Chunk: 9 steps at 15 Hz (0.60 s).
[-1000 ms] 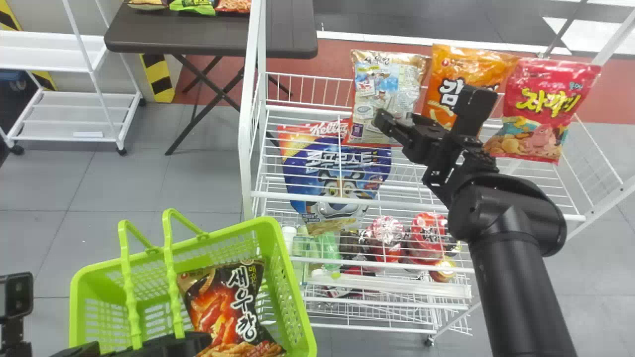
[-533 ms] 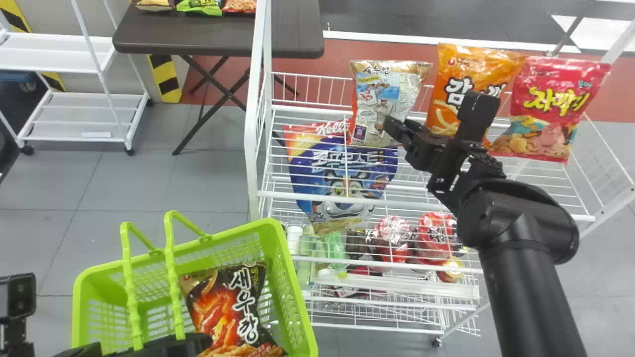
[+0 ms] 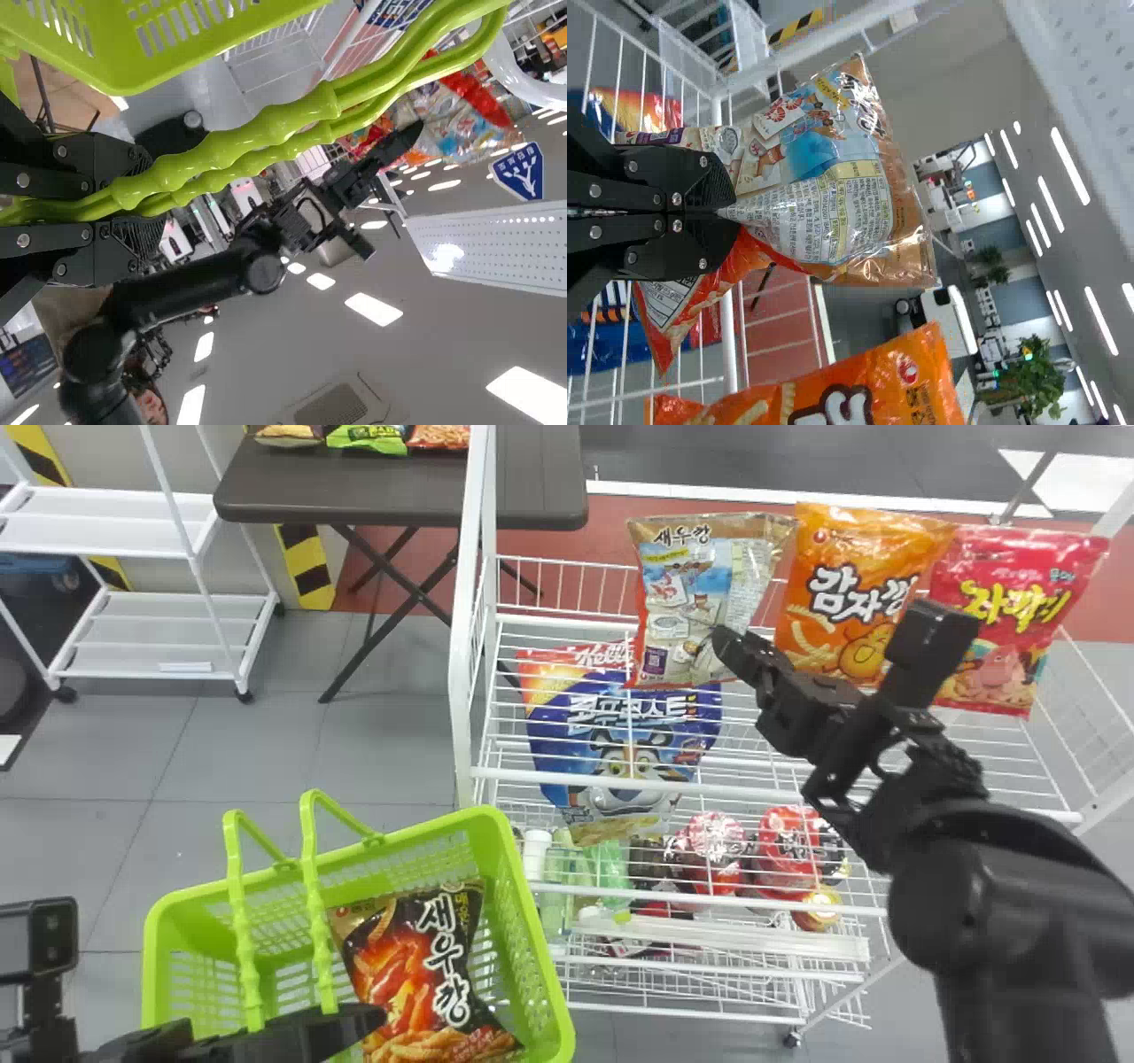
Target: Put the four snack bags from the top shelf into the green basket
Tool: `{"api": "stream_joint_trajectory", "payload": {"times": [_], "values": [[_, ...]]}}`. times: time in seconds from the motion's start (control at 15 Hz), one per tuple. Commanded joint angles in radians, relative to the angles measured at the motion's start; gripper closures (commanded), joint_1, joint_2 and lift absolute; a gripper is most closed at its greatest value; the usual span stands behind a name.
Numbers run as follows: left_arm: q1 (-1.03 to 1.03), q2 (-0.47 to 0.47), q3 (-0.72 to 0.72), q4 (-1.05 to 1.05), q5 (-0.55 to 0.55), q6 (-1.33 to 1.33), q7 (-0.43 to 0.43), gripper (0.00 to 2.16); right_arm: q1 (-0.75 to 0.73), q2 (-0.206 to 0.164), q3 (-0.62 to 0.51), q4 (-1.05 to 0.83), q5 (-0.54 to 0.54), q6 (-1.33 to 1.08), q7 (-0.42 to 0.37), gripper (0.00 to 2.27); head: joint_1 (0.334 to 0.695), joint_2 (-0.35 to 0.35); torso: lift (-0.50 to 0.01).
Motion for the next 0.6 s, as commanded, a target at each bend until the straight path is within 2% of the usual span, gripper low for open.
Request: {"api": "stream_joint_trajectory", "payload": {"times": [0.0,0.27,0.33,0.53], "values": [[-0.009,-0.003,0.002,0.009,-0.004,0.003,-0.010,2.15,0.145,0.001,0.043,-0.209,-0.018,0.069,-0.004,2.26,0.695,-0.050,0.000],[-0.009,-0.014,0.009,0.013,-0.008,0.013,-0.010,2.15,0.300,0.000,0.146,-0.405,-0.032,0.324,-0.002,2.26,0.695,0.038,0.000],[-0.009,-0.015,0.011,0.013,-0.010,0.013,-0.010,2.15,0.309,-0.003,0.175,-0.414,-0.032,0.379,-0.002,2.26,0.695,0.093,0.000],[-0.009,-0.018,0.017,0.013,-0.010,0.013,-0.010,2.15,0.306,-0.015,0.270,-0.414,-0.033,0.529,-0.010,2.26,0.695,0.189,0.000]]}}
